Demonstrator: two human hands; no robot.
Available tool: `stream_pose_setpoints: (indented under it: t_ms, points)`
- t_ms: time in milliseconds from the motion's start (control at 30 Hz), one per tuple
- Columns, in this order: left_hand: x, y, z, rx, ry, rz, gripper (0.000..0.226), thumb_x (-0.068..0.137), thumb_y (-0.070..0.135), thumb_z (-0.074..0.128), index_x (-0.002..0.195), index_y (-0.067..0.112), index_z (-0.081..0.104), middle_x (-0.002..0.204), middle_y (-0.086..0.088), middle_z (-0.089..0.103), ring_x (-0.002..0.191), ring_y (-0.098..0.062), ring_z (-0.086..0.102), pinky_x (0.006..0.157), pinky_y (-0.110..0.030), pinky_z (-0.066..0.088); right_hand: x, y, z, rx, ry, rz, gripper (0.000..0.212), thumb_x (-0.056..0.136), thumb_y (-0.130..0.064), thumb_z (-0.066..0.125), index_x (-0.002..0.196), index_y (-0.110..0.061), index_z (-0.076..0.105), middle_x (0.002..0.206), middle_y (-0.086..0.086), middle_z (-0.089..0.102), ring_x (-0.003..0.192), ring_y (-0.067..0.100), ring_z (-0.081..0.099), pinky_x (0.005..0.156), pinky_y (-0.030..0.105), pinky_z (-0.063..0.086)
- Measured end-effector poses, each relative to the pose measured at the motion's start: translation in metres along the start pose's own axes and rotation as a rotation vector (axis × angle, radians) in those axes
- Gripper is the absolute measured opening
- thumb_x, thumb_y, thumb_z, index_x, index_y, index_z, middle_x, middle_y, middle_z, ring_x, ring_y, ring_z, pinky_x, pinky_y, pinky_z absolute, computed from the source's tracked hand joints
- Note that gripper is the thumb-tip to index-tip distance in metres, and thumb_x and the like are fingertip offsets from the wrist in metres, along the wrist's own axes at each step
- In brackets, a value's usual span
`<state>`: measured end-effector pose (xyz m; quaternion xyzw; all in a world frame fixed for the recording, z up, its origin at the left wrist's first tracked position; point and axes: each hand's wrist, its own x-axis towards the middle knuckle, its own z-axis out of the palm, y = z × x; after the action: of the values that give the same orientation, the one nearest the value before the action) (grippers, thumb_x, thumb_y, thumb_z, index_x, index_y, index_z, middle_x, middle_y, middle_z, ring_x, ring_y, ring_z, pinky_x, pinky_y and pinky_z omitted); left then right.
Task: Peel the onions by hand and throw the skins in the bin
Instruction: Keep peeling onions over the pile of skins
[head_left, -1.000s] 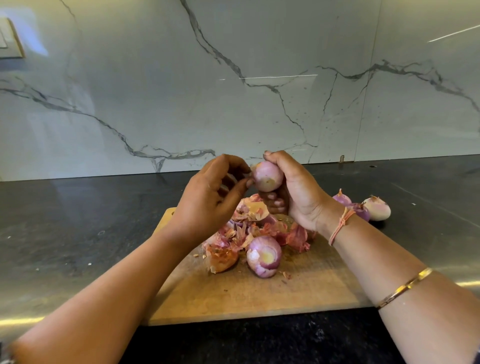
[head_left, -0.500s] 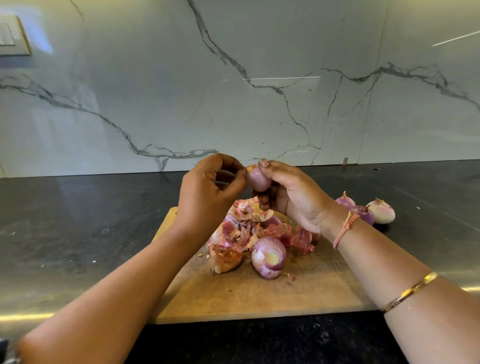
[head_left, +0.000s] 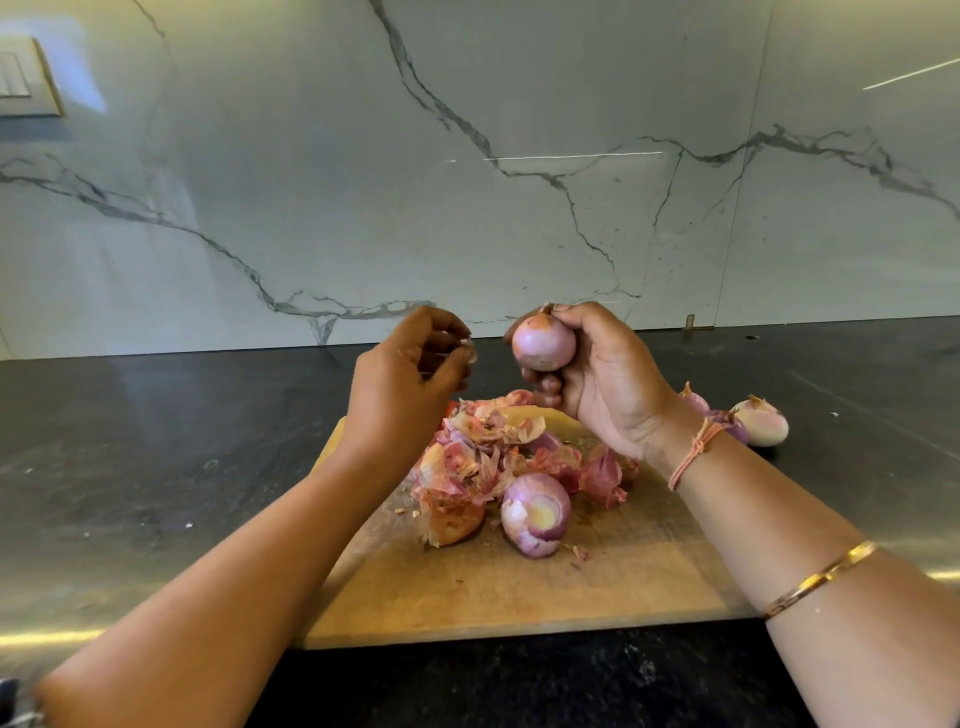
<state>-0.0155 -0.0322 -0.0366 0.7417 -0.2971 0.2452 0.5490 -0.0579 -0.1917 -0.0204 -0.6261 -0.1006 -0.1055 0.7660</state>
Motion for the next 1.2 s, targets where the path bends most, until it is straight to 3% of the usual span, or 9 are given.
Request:
stream_pose_setpoints:
  t_ms: [200, 333, 533, 633, 700, 833, 967, 1100, 1200]
  points:
    - [-0.004, 0.004, 0.004, 0.052, -0.093, 0.276, 0.011, 0.094, 0.015, 0.057, 0.098, 0.021, 0.066, 0.088, 0.007, 0.066, 0.076, -0.005, 0.065, 0.067, -0.012, 0.051, 0.003, 0.004, -0.002, -0.121, 0.040, -0.002, 0.022, 0.096, -0.031, 0.036, 0.089, -0.014, 0.048, 0.067, 0.006, 0.045, 0.050, 0.009, 0.035, 0.045, 0.020, 0.026]
    - [-0.003, 0.005, 0.001, 0.128, -0.107, 0.414, 0.021, 0.087, 0.030, 0.063, 0.099, 0.013, 0.066, 0.091, 0.014, 0.059, 0.083, 0.002, 0.060, 0.071, -0.008, 0.048, 0.003, 0.005, -0.002, -0.232, 0.011, -0.029, 0.029, 0.075, -0.042, 0.041, 0.084, -0.016, 0.051, 0.075, 0.012, 0.048, 0.055, 0.011, 0.039, 0.047, 0.023, 0.026]
    - [-0.005, 0.006, 0.004, 0.129, -0.301, 0.531, 0.031, 0.089, 0.032, 0.059, 0.118, 0.026, 0.051, 0.099, 0.012, 0.058, 0.089, -0.001, 0.060, 0.075, -0.017, 0.052, 0.000, 0.004, -0.001, -0.431, 0.000, -0.086, 0.030, 0.087, -0.035, 0.039, 0.077, -0.009, 0.050, 0.050, -0.003, 0.042, 0.044, 0.004, 0.036, 0.042, 0.017, 0.029]
    - [-0.006, 0.007, 0.004, 0.166, -0.339, 0.605, 0.034, 0.090, 0.034, 0.054, 0.122, 0.026, 0.047, 0.104, 0.012, 0.056, 0.091, -0.005, 0.060, 0.075, -0.023, 0.053, -0.005, -0.001, 0.002, -0.398, -0.017, -0.082, 0.034, 0.095, -0.023, 0.036, 0.063, -0.012, 0.039, 0.039, -0.005, 0.034, 0.036, 0.005, 0.028, 0.036, 0.014, 0.025]
    - [-0.007, 0.008, 0.004, 0.172, -0.355, 0.630, 0.035, 0.090, 0.032, 0.054, 0.122, 0.025, 0.045, 0.103, 0.014, 0.055, 0.090, -0.003, 0.059, 0.075, -0.018, 0.052, -0.006, -0.002, 0.003, -0.387, -0.030, -0.075, 0.039, 0.099, -0.012, 0.029, 0.061, -0.015, 0.034, 0.037, -0.007, 0.030, 0.032, 0.003, 0.024, 0.035, 0.013, 0.023]
    - [-0.008, 0.008, 0.005, 0.180, -0.351, 0.645, 0.030, 0.090, 0.028, 0.056, 0.117, 0.023, 0.045, 0.095, 0.021, 0.047, 0.084, 0.009, 0.051, 0.072, -0.004, 0.041, -0.007, -0.003, 0.003, -0.381, -0.048, -0.045, 0.042, 0.100, -0.014, 0.027, 0.058, -0.015, 0.035, 0.036, -0.007, 0.031, 0.031, 0.004, 0.025, 0.034, 0.015, 0.022]
    - [-0.009, 0.009, 0.006, 0.162, -0.348, 0.630, 0.016, 0.090, 0.026, 0.056, 0.103, 0.024, 0.046, 0.091, 0.027, 0.046, 0.081, 0.011, 0.052, 0.068, -0.004, 0.040, -0.008, -0.007, 0.004, -0.355, -0.107, -0.033, 0.045, 0.100, -0.015, 0.022, 0.057, -0.015, 0.034, 0.035, -0.007, 0.030, 0.030, 0.004, 0.023, 0.033, 0.014, 0.022]
    - [-0.010, 0.010, 0.006, 0.158, -0.344, 0.608, 0.030, 0.089, 0.031, 0.056, 0.115, 0.026, 0.043, 0.095, 0.031, 0.047, 0.084, 0.019, 0.051, 0.071, -0.002, 0.040, -0.009, -0.006, 0.004, -0.345, -0.051, -0.047, 0.045, 0.100, -0.017, 0.030, 0.055, -0.014, 0.035, 0.035, -0.008, 0.032, 0.032, 0.004, 0.026, 0.035, 0.015, 0.023]
    - [-0.010, 0.009, 0.005, 0.132, -0.338, 0.572, 0.023, 0.088, 0.030, 0.056, 0.108, 0.027, 0.044, 0.089, 0.029, 0.049, 0.080, 0.016, 0.053, 0.068, -0.003, 0.040, -0.006, -0.003, 0.003, -0.363, -0.090, -0.063, 0.046, 0.099, -0.023, 0.030, 0.054, -0.013, 0.036, 0.037, -0.006, 0.031, 0.035, 0.005, 0.025, 0.036, 0.016, 0.022]
